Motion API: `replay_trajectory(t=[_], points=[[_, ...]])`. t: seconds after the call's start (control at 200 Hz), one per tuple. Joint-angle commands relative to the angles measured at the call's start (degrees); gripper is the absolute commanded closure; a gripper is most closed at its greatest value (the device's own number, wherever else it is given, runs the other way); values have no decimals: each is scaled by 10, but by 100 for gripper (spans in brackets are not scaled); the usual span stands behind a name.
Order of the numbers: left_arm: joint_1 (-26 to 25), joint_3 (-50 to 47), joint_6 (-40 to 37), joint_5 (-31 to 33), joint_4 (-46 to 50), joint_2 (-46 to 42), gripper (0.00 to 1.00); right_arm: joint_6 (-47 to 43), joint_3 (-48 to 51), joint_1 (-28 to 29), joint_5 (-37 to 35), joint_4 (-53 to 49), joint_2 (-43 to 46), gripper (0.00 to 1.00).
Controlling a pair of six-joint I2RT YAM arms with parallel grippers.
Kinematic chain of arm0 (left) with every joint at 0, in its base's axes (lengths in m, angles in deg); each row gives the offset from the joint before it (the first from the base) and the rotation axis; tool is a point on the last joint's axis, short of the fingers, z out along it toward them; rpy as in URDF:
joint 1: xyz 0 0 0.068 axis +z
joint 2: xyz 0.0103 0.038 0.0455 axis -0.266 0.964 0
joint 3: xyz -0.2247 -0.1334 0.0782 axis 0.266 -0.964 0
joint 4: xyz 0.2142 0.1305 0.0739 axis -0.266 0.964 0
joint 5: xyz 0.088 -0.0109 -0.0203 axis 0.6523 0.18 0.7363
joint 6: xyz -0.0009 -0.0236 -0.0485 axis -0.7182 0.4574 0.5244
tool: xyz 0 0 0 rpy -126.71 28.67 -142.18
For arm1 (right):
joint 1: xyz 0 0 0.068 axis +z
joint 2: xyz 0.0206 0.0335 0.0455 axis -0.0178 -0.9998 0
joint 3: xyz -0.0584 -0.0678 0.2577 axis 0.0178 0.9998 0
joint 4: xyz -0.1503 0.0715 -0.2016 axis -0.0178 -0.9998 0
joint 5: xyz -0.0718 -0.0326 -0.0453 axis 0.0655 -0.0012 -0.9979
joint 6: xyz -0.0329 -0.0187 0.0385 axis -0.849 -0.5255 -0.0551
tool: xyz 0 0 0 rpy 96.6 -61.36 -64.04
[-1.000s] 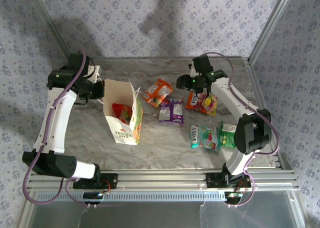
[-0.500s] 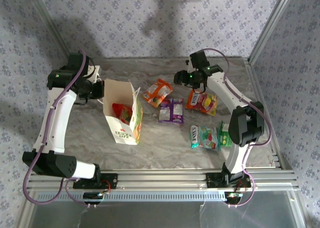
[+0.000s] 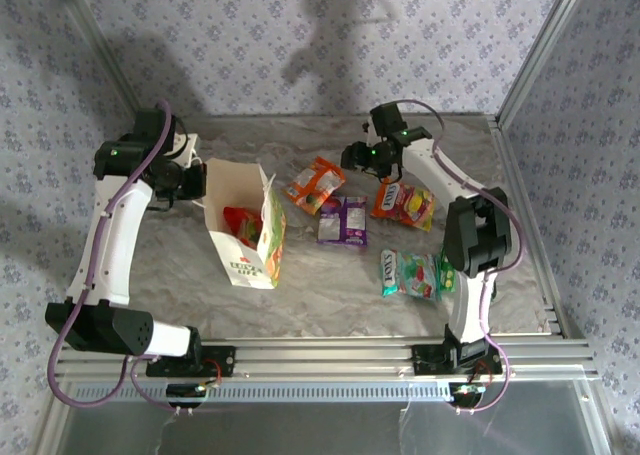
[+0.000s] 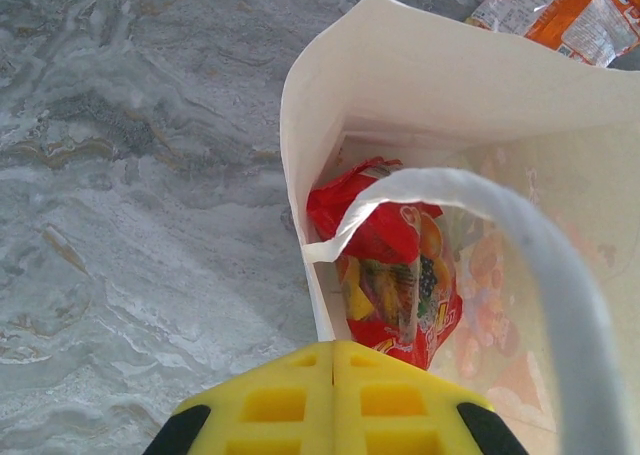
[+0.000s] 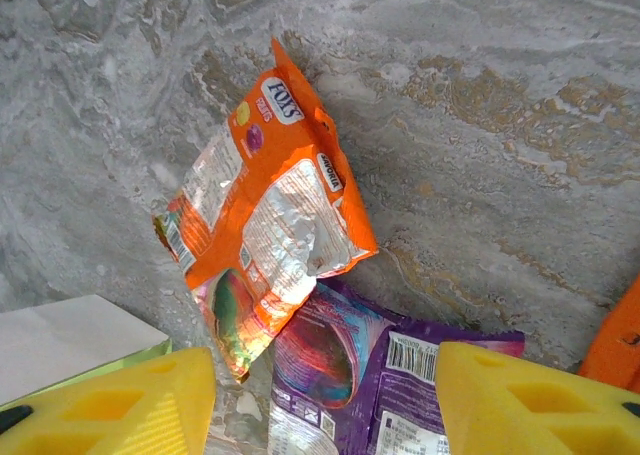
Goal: Place the snacks into the paper bag
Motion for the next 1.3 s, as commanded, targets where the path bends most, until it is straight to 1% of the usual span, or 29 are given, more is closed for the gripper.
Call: replay_trajectory(t=[0.0, 0.37, 0.485, 0.849, 1.179, 1.294], points=[[4, -5, -14, -11, 11, -13, 100, 1, -30, 5, 19, -9, -29, 38], [4, -5, -14, -17, 15, -16, 100, 10, -90, 12, 48, 0, -118, 33], [4, 0, -13, -17, 20, -15, 100, 6, -118, 15, 44, -16, -145, 33], [5, 5, -19, -12, 30, -21, 100, 8, -164, 24, 39, -33, -195, 30], [5, 4, -23, -15, 30, -23, 100, 9, -185, 33, 46, -39, -220, 31], [5, 5, -23, -15, 31, -22, 100, 11, -192, 33, 51, -37, -224, 35]])
